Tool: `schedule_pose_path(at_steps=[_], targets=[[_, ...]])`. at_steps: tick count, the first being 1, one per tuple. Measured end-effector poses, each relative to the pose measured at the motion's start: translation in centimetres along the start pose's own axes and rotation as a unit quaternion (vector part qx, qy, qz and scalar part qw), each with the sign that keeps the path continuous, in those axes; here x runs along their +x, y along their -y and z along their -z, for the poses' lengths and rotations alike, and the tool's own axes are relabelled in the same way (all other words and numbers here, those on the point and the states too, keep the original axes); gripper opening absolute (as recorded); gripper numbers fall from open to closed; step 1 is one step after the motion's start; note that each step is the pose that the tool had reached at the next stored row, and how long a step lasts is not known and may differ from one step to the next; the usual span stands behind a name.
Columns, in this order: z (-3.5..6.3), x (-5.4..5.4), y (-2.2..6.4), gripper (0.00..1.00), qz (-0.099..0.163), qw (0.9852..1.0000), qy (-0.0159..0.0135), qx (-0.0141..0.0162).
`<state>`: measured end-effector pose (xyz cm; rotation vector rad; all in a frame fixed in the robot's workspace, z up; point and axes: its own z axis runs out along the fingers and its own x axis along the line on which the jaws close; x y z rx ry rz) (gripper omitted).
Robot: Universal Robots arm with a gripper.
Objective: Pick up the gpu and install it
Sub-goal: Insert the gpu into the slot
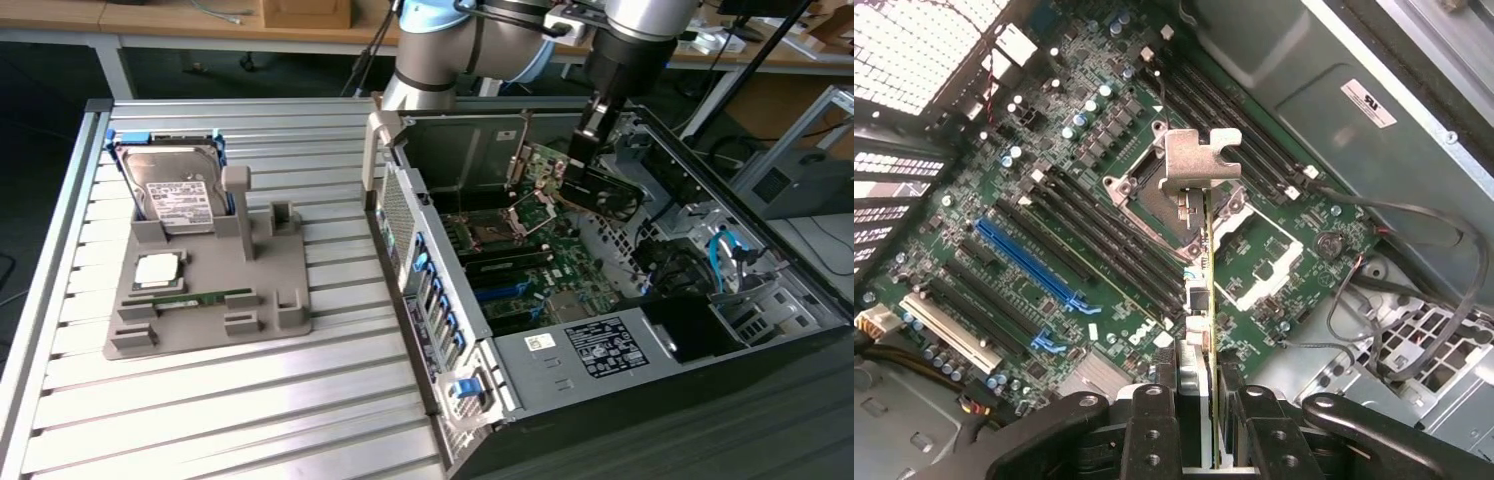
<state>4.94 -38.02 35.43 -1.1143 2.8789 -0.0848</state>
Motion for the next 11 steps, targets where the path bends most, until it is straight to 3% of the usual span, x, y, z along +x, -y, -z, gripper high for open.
schedule_pose_path(at_steps=[11], targets=[[-0.02, 0.00, 0.00, 0.27, 0.021, 0.9998, 0.0014, -0.0006]])
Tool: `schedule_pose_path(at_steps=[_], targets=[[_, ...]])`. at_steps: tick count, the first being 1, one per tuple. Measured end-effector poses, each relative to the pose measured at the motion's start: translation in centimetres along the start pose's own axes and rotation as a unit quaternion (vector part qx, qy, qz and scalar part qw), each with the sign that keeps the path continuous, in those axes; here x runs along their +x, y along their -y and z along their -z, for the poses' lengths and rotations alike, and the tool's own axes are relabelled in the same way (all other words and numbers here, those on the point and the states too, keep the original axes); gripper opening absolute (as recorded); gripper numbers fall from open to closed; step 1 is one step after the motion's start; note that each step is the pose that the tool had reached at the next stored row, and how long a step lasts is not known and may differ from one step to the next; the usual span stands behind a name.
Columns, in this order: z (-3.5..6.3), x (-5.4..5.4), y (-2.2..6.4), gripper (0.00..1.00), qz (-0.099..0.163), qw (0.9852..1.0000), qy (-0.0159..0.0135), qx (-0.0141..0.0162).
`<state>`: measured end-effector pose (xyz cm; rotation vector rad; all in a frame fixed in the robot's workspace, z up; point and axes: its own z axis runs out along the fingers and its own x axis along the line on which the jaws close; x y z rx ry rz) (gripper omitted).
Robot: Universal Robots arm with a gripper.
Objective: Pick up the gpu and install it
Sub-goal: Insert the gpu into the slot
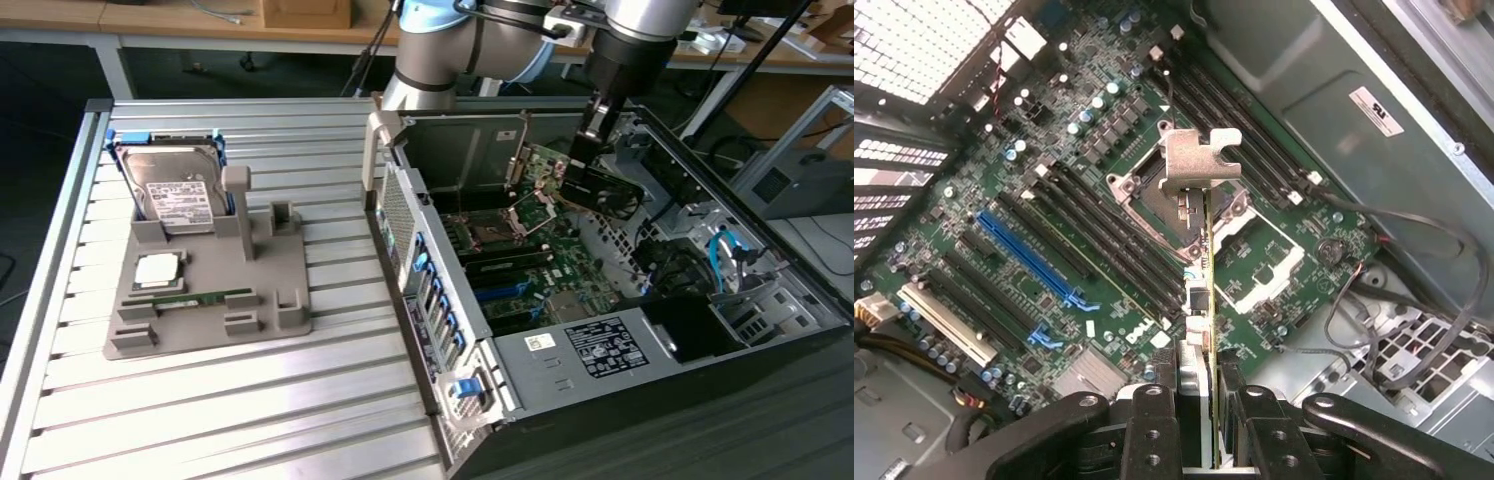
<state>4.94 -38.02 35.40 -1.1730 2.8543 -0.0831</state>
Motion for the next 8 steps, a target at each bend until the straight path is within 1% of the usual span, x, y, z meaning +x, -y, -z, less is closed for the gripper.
schedule_pose_path(at_steps=[8], targets=[[-0.01, 0.00, 0.00, 0.27, 0.013, 0.9999, 0.0009, -0.0004]])
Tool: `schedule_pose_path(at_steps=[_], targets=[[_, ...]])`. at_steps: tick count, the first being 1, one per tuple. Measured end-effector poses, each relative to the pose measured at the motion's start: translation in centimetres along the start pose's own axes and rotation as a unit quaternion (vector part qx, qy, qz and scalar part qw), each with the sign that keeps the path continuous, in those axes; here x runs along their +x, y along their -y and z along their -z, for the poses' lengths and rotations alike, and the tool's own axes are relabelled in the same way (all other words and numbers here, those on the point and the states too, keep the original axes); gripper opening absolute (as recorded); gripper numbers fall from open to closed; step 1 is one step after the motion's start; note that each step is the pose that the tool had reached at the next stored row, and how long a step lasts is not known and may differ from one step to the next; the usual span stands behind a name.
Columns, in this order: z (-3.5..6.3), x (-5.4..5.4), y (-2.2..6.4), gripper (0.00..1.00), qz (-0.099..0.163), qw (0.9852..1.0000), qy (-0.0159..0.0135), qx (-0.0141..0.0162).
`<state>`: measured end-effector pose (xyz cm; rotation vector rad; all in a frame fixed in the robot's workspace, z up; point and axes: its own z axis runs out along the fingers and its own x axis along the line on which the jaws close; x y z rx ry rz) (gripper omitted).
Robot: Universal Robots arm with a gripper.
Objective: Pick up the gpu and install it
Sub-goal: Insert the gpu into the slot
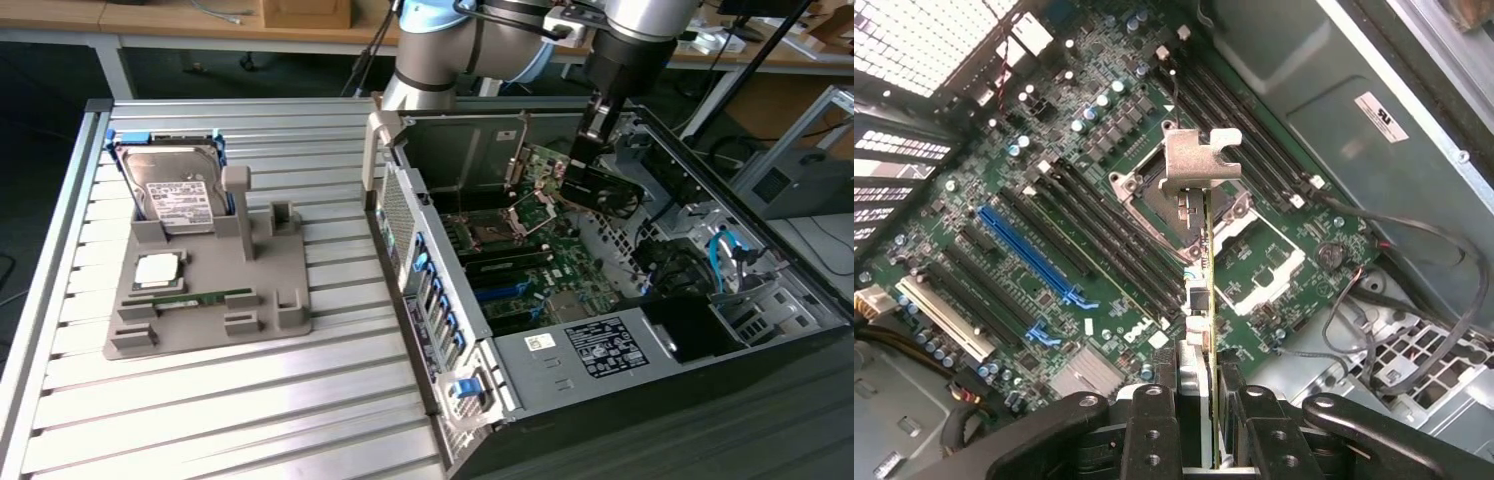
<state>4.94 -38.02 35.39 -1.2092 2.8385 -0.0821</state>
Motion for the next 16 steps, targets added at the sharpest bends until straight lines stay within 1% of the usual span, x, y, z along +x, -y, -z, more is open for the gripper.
schedule_pose_path(at_steps=[10, 16], targets=[[-0.03, 0.00, 0.00, 0.27, 0.020, 0.9998, 0.0013, -0.0005], [-0.04, 0.00, 0.00, 0.27, 0.034, 0.9994, 0.0021, -0.0008]])
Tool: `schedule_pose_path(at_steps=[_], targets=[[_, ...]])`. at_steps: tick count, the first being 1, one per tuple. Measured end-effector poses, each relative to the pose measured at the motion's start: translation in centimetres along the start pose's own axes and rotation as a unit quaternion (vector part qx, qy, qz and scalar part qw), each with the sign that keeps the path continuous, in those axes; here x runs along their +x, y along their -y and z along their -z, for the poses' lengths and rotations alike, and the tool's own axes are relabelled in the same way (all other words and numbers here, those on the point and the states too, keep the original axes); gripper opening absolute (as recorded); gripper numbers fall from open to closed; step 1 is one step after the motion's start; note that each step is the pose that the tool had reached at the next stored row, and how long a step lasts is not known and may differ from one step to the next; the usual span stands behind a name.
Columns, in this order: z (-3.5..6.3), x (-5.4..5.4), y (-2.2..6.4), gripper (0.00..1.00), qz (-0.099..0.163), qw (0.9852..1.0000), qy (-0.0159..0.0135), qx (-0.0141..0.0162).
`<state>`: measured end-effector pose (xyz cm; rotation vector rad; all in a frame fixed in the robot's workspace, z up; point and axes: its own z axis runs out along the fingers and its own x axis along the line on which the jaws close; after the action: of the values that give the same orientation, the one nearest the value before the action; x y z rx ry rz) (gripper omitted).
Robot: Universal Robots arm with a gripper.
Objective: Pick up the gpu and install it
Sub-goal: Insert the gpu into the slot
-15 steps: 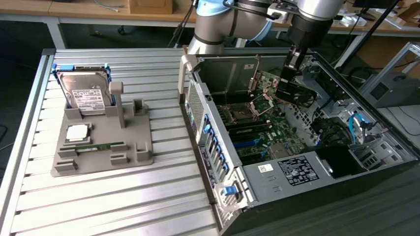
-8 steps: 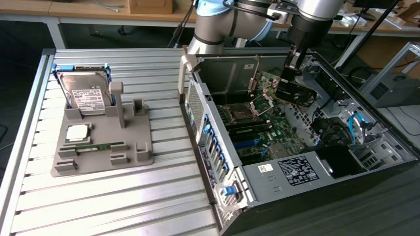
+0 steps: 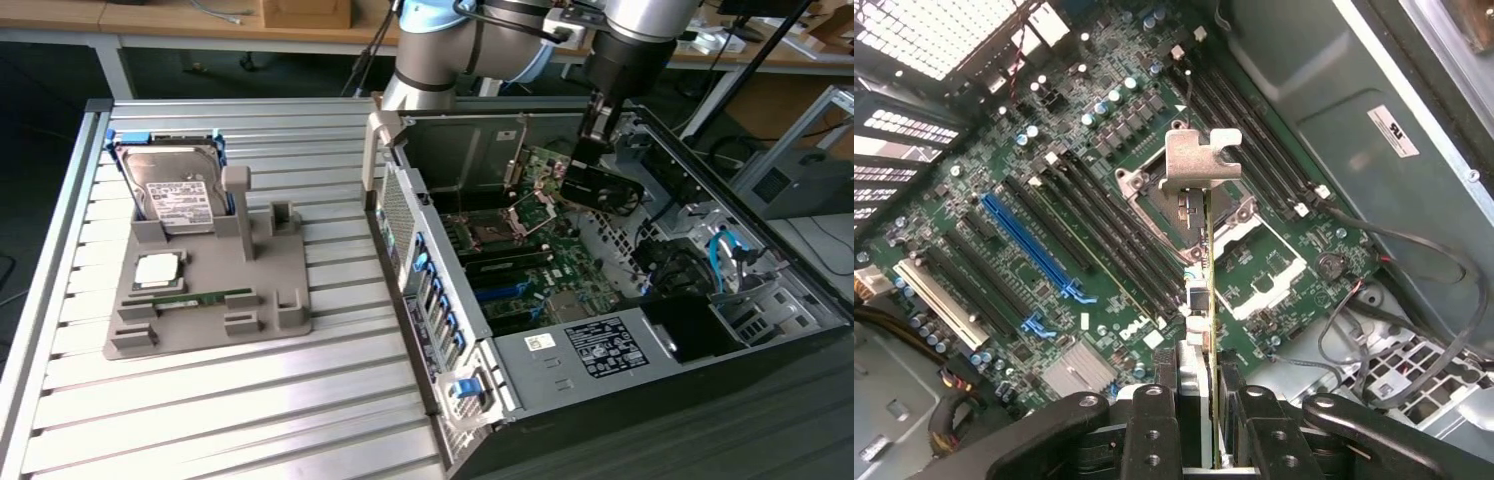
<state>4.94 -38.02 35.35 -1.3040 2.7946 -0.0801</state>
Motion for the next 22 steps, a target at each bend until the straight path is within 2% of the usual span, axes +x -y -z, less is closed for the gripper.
schedule_pose_path(at_steps=[22], targets=[[-0.04, 0.00, 0.00, 0.27, 0.039, 0.9992, 0.0025, -0.0009]])
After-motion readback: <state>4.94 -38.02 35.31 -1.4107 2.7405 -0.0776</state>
